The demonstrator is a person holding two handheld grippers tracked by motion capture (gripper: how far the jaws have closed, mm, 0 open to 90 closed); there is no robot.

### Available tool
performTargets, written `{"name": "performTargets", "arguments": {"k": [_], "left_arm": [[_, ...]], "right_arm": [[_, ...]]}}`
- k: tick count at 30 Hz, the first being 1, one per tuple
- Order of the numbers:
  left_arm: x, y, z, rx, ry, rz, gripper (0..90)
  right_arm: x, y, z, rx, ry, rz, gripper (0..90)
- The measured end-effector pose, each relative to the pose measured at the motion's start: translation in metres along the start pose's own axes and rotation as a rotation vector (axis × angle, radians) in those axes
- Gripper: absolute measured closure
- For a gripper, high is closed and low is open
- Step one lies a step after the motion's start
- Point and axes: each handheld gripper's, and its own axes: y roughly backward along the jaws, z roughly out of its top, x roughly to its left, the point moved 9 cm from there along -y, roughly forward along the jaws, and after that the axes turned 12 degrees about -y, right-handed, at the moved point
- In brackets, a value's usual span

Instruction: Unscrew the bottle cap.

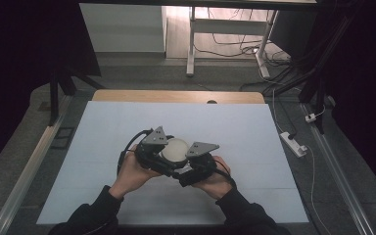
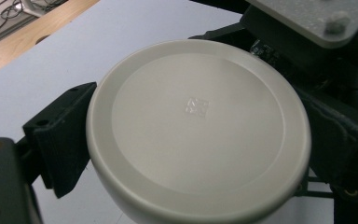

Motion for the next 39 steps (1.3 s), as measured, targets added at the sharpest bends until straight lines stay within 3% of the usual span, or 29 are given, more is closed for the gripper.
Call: {"name": "performTargets", "arguments": {"k": [23,39], "left_arm": [[-0.005,0.018,-0.009,-0.006,0.0,0.0,7.7],[-0.026,0.029,-0.012,-0.033,-0.029,-0.044,7.7]], "right_arm": [[-0.015,0.003,0.002,-0.006,-0.019,-0.028,6.7],[-0.031,0.003,0.005,-0.009,-0.032,-0.059,6.7]]}}
